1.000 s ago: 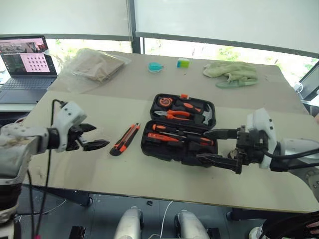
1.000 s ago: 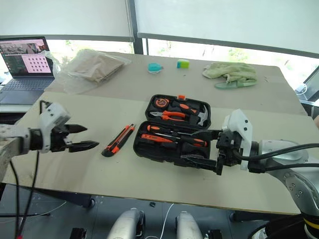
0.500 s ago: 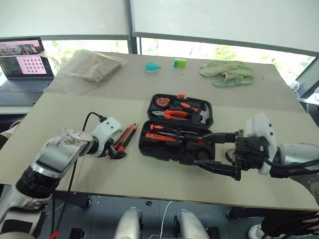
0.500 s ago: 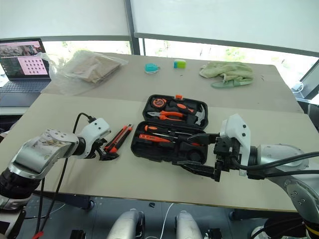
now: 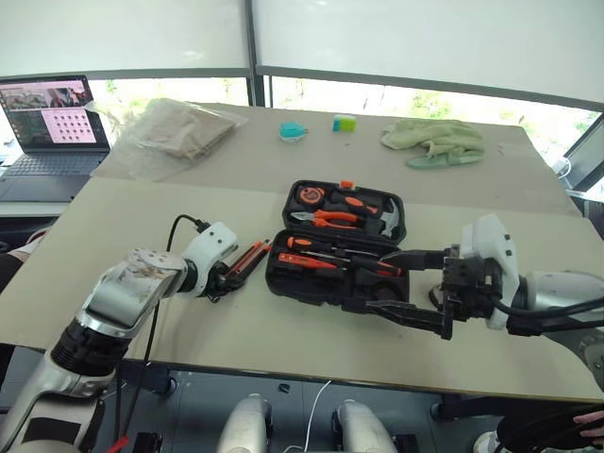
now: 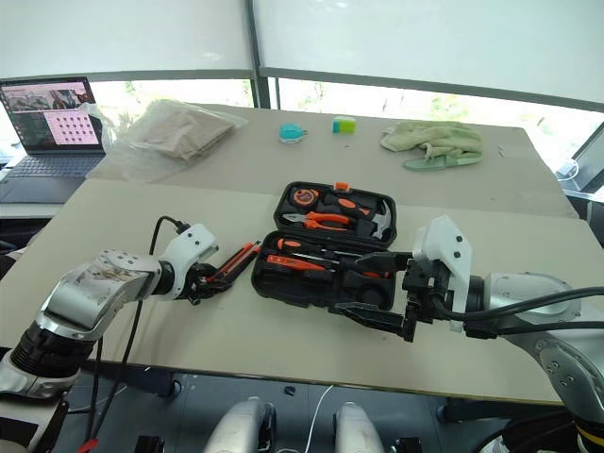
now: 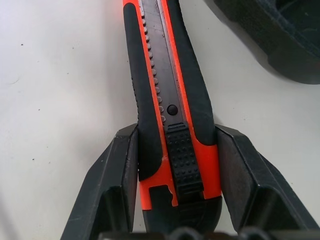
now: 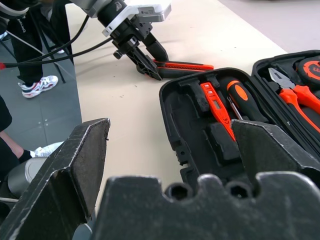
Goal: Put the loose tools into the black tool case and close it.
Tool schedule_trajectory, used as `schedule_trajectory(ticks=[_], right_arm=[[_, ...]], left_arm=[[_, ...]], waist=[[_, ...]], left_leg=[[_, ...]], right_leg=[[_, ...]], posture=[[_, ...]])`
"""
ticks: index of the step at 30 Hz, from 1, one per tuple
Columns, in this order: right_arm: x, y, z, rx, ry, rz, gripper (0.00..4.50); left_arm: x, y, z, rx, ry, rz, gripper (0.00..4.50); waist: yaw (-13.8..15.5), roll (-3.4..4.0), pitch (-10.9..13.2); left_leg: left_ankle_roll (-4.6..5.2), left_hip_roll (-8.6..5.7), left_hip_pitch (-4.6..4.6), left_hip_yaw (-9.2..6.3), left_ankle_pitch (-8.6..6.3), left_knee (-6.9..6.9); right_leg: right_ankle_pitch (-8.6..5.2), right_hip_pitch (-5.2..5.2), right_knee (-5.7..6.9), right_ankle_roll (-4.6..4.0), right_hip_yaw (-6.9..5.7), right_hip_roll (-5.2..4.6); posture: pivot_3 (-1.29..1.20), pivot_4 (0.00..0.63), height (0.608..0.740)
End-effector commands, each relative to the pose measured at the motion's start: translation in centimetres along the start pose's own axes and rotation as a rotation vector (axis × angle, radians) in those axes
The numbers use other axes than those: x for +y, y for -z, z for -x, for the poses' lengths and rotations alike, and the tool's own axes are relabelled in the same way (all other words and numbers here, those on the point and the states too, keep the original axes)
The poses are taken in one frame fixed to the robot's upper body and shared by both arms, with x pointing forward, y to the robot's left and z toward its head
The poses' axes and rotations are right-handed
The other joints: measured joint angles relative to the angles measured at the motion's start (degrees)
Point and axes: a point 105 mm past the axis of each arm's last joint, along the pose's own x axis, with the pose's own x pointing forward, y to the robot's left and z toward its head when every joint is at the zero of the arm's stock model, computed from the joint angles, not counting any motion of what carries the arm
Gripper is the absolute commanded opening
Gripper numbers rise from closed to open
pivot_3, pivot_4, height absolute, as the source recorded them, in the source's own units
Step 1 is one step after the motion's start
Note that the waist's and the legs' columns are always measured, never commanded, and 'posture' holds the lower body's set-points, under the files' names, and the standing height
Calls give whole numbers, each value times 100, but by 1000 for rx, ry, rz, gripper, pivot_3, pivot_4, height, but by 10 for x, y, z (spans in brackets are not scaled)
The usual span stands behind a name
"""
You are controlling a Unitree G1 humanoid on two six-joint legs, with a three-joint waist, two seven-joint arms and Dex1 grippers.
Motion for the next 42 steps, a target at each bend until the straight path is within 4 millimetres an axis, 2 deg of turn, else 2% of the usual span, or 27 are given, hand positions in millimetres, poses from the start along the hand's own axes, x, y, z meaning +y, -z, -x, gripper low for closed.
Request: schedule_trajectory(ticks=[1,3,6,8,11,13,17,19,21,24,28,38,40,42], right_arm=[[0,-11,7,-23,33,58,4500],[0,-10,9,-19,44,51,4500],[0,-6,13,-8,65,39,4500],[1,-5,15,-4,76,35,4500],[0,-2,18,2,104,28,4500],[0,0,20,4,121,20,4500],[5,3,22,9,134,11,4500],[6,4,22,10,144,8,4500],[7,3,24,8,160,6,4500],[9,4,26,6,179,-1,4500],[10,4,27,5,198,-5,4500],[11,4,29,-4,223,-12,4500],[9,4,28,-7,224,-12,4500],[7,3,27,-11,224,-11,4500]], left_arm=[[36,-3,9,-37,-122,8,1789],[50,-21,16,-113,-143,-38,1788],[63,-67,28,-288,-149,-208,1787],[37,-107,42,-468,49,-335,1787],[-1,-130,47,-530,288,-555,1787],[-19,-131,41,-503,383,-708,1787],[-56,-125,21,-418,579,-886,1787],[-67,-121,13,-368,636,-945,1787],[-75,-115,-5,-268,645,-968,1787],[-88,-109,-18,-220,678,-1010,1787],[-88,-107,-31,-161,646,-1004,1787],[-82,-92,-23,-79,705,-1031,1787],[-85,-95,-23,-94,712,-1006,1787],[-88,-101,-23,-126,721,-990,2795]], waist=[[-3,0,0],[-3,-3,2],[5,-19,11],[46,-21,12],[88,-21,12],[78,-18,10],[35,-14,9],[15,-15,9],[3,-16,10],[11,-16,10],[11,-16,10],[-16,-16,10],[-28,-15,9],[-28,-15,9]], left_leg=[[0,1,0,0,0,0],[0,1,-2,-1,0,0],[0,0,-27,0,0,2],[0,-4,-64,1,1,8],[1,-9,-107,7,0,15],[7,-13,-116,20,-4,13],[14,-13,-115,41,-8,10],[14,-10,-115,40,-8,11],[14,-9,-115,39,-8,12],[14,-12,-116,34,-8,14],[14,-12,-115,29,-8,14],[14,-11,-115,-7,-8,15],[14,-11,-115,-7,-8,14],[14,-11,-114,-8,-8,14]], right_leg=[[0,-1,0,0,0,1],[0,-3,0,-1,0,1],[1,-28,1,-2,0,2],[4,-57,0,1,0,-1],[12,-76,-23,15,-9,-10],[18,-71,-50,22,-14,-10],[17,-68,-57,23,-11,-6],[17,-70,-53,22,-11,1],[17,-70,-51,22,-10,2],[17,-69,-50,23,-9,2],[16,-68,-50,24,-8,2],[16,-68,-48,24,-8,3],[16,-68,-48,24,-8,3],[16,-68,-47,24,-8,3]], posture=[[0,150,740],[0,150,740],[0,150,740],[0,150,740],[0,150,740],[0,150,740],[0,150,740],[0,150,740],[0,150,740],[0,150,740],[0,150,740],[0,150,740],[0,150,740],[0,150,740]])
